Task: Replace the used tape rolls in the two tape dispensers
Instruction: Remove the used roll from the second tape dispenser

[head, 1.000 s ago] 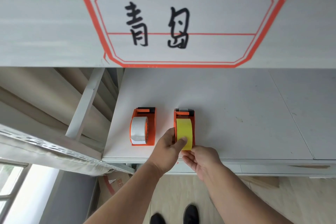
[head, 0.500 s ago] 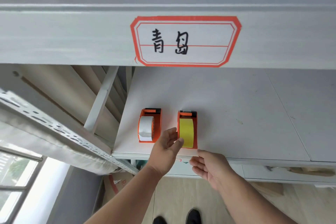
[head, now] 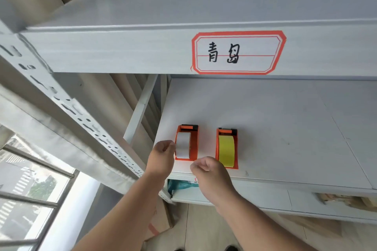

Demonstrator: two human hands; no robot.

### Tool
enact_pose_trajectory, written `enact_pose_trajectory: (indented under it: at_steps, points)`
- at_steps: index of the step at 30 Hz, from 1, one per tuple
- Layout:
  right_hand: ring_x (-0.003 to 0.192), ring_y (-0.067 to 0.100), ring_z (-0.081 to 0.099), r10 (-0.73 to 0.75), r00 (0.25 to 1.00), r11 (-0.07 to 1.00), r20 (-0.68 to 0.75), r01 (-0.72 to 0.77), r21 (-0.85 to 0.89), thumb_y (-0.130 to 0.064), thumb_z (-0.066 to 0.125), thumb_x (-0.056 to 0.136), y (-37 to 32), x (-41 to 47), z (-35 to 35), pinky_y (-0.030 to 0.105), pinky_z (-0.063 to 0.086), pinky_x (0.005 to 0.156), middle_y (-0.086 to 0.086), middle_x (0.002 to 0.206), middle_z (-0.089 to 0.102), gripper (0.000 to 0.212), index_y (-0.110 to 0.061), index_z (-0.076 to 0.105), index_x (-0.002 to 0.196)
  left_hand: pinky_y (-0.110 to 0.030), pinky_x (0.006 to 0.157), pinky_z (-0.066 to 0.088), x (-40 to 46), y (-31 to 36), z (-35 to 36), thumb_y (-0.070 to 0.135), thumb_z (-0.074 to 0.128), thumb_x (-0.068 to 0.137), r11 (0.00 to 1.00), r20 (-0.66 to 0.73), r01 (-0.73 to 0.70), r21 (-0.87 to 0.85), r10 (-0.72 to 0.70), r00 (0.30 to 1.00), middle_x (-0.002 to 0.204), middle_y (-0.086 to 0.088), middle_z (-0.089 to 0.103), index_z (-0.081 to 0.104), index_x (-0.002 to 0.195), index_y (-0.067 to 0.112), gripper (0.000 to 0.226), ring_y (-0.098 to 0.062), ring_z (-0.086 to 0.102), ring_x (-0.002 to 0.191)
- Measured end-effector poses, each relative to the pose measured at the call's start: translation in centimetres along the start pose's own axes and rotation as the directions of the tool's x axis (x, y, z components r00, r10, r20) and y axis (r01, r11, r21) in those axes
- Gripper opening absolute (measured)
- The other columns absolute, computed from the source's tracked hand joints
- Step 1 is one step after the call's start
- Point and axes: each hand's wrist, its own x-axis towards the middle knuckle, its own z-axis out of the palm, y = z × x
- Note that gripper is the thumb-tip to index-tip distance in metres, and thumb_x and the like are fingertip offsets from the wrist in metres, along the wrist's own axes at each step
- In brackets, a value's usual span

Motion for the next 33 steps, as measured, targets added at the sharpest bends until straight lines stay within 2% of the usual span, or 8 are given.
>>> enact_pose_trajectory:
  at_steps: [2,6,11,14,17,22,28,33]
  points:
    - [0.127,0.021,0.062,0.02,1.0,0.999,-0.023,-0.02,-0.026,-0.037,0.062,0.1,-0.8,1.4,1.2,0.036,0.051,0.105,-0.003,0.14,0.066,0.038,-0.022,0.063,0.135,-0.032,0.063,0.037,1.0,0.1,-0.2,0.027,0.044,0.104,0.997,0.069,0.02,0.079,-0.025,0.997,0.069,0.002,0.05,0.052,0.079,0.018,0.028,-0.021,0.046,0.07]
    - [0.145,0.028,0.049,0.057,0.993,0.998,-0.1,-0.058,-0.008,-0.043,0.055,0.104,-1.7,3.5,2.7,0.038,0.045,0.111,0.001,0.162,0.048,0.057,-0.026,0.042,0.157,-0.037,0.083,0.04,2.7,-1.3,-0.5,0.043,0.037,0.106,0.993,0.192,0.04,0.108,-0.06,0.98,0.093,-0.002,0.061,0.062,0.104,0.014,0.038,-0.023,0.053,0.089]
    - [0.131,0.024,0.056,0.09,0.988,0.996,-0.127,-0.088,0.024,-0.042,0.056,0.105,-1.4,4.8,4.4,0.035,0.047,0.109,0.0,0.151,0.057,0.053,-0.024,0.049,0.154,-0.044,0.114,0.044,4.0,-3.2,-0.4,0.044,0.044,0.103,0.999,0.351,0.017,0.045,-0.032,0.936,0.131,-0.006,0.069,0.066,0.131,0.021,0.042,-0.028,0.061,0.123]
    - [0.118,0.023,0.061,0.083,0.983,0.997,-0.165,-0.082,0.015,-0.038,0.053,0.106,-1.4,5.0,5.2,0.043,0.055,0.104,0.002,0.139,0.065,0.039,-0.021,0.062,0.14,-0.047,0.119,0.042,4.4,-4.0,-0.4,0.054,0.05,0.092,0.997,0.379,0.073,-0.006,-0.065,0.923,0.139,0.0,0.066,0.065,0.136,0.028,0.053,-0.023,0.058,0.132]
    - [0.108,0.026,0.065,0.066,0.98,0.998,-0.188,-0.069,-0.01,-0.037,0.052,0.106,-1.5,5.0,5.5,0.049,0.059,0.098,0.007,0.124,0.071,0.027,-0.019,0.07,0.117,-0.045,0.121,0.041,4.1,-3.8,-0.7,0.055,0.053,0.089,0.993,0.395,0.105,-0.05,-0.077,0.915,0.139,0.003,0.066,0.064,0.136,0.032,0.053,-0.021,0.058,0.132]
    - [0.136,0.024,0.058,0.039,0.975,0.999,-0.219,-0.037,0.012,-0.035,0.055,0.107,-1.7,4.1,5.1,0.041,0.049,0.114,0.003,0.15,0.063,0.043,-0.015,0.064,0.144,-0.039,0.116,0.046,3.5,-3.5,-1.6,0.035,0.056,0.106,0.976,0.412,0.146,-0.162,-0.067,0.909,0.128,0.005,0.07,0.067,0.128,0.028,0.026,-0.016,0.062,0.123]
    - [0.132,0.025,0.061,0.013,0.974,0.998,-0.228,0.002,0.063,-0.033,0.059,0.106,-2.0,3.4,5.0,0.047,0.055,0.109,0.004,0.148,0.066,0.041,-0.013,0.067,0.141,-0.034,0.111,0.047,3.0,-2.7,-2.2,0.028,0.058,0.106,0.963,0.412,0.173,-0.206,-0.075,0.908,0.116,0.006,0.073,0.072,0.104,0.031,0.014,-0.009,0.064,0.114]
    - [0.131,0.024,0.061,0.016,0.977,0.995,-0.212,0.006,0.103,-0.03,0.06,0.106,-2.2,3.2,4.8,0.041,0.053,0.11,0.004,0.147,0.066,0.04,-0.012,0.067,0.141,-0.036,0.111,0.048,3.1,-2.5,-2.3,0.026,0.055,0.107,0.956,0.433,0.19,-0.225,-0.077,0.898,0.118,0.0,0.076,0.074,0.109,0.024,0.019,-0.013,0.066,0.114]
